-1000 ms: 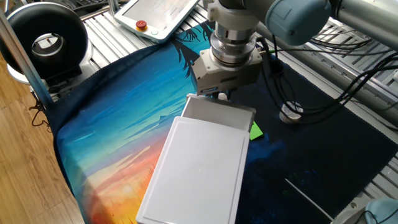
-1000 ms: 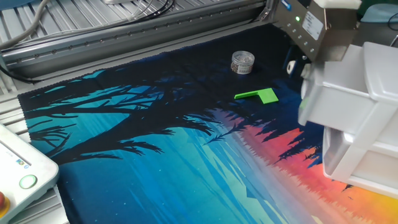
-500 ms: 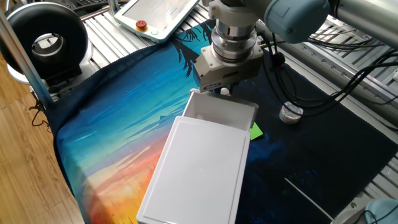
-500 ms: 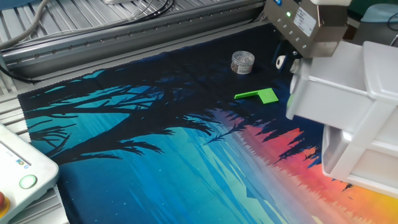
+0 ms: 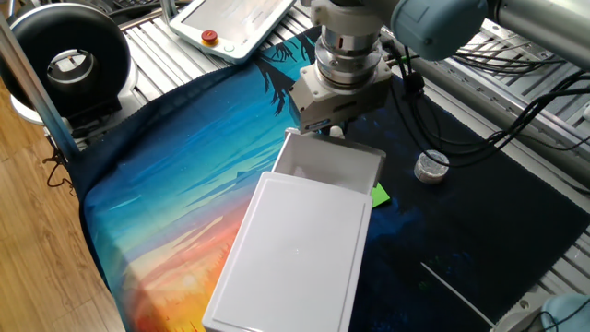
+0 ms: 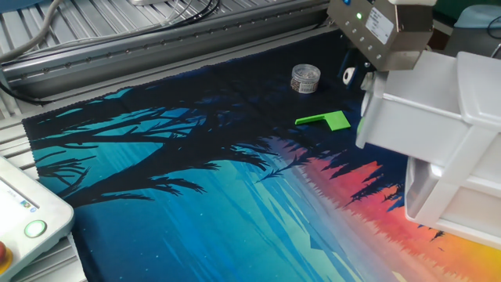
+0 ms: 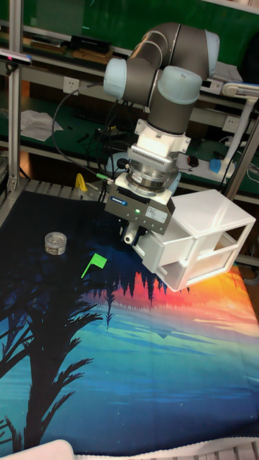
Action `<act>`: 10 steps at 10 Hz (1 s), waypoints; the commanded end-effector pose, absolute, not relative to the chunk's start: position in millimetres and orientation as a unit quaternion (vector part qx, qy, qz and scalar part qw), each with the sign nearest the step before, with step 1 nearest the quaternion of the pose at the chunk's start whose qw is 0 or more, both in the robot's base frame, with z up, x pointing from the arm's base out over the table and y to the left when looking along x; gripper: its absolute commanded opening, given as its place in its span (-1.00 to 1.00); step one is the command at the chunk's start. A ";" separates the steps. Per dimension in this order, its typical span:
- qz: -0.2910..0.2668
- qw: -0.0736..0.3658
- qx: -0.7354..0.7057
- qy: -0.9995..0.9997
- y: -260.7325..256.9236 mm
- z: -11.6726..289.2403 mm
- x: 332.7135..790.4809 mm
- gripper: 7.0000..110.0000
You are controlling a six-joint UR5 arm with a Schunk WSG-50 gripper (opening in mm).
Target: Grasp the handle and open the drawer
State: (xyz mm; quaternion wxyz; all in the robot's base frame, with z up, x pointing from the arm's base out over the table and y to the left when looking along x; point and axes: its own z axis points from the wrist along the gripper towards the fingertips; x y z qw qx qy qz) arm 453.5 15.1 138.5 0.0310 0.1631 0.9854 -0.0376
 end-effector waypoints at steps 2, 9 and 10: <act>-0.032 0.029 0.153 0.987 17.3 137.4 456.0 -1.00; -0.001 0.046 0.130 0.991 23.8 132.3 463.1 -0.28; 0.000 0.046 0.126 0.991 22.7 131.4 462.6 -0.28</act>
